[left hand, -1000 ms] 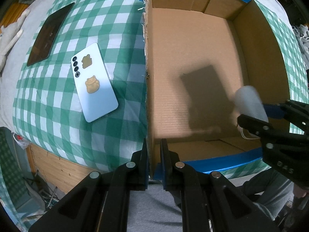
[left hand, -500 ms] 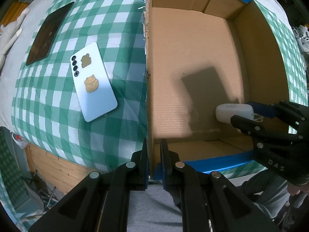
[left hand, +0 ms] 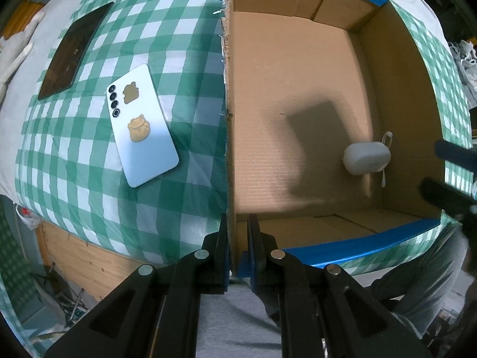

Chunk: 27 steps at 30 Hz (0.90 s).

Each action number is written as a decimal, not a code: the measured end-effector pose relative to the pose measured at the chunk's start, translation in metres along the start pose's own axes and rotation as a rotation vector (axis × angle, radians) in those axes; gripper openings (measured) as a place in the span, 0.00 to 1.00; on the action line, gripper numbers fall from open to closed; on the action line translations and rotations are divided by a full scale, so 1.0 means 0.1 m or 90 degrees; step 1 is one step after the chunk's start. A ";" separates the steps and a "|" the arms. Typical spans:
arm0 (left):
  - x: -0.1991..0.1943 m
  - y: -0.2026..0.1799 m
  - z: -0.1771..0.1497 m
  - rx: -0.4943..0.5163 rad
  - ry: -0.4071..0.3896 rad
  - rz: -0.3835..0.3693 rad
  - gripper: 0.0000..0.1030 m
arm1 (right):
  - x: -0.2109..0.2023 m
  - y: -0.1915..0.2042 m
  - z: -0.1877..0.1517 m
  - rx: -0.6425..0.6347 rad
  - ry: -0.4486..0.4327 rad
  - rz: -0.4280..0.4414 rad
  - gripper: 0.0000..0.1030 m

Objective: Flip cup upside down
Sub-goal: 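Open the right gripper to drop the case and withdraw, then lower the right gripper onto the black round fan and grasp it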

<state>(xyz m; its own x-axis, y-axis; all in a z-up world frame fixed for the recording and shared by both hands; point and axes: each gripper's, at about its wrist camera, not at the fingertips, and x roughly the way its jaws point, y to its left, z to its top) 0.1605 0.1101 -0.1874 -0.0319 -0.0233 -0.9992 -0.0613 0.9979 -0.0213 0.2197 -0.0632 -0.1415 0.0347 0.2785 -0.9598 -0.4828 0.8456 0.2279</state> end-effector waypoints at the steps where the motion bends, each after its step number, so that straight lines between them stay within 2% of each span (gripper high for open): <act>1: 0.00 0.00 0.00 0.000 0.000 0.000 0.10 | -0.06 -0.02 0.00 0.001 -0.004 -0.004 0.66; 10: 0.00 0.01 0.00 0.001 -0.001 0.000 0.10 | -0.42 -0.17 -0.13 0.013 -0.013 -0.048 0.67; 16: 0.00 0.01 0.00 0.001 0.001 0.001 0.10 | -0.58 -0.38 -0.22 0.041 -0.013 -0.055 0.67; 27: 0.01 0.02 0.02 -0.005 0.008 0.001 0.09 | -0.49 -0.96 -0.32 0.123 0.003 -0.071 0.67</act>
<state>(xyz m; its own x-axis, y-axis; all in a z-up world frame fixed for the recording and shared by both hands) 0.1619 0.1126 -0.1887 -0.0439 -0.0231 -0.9988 -0.0693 0.9974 -0.0201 0.2365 -0.1724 -0.1211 0.0736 0.1761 -0.9816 -0.3001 0.9426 0.1466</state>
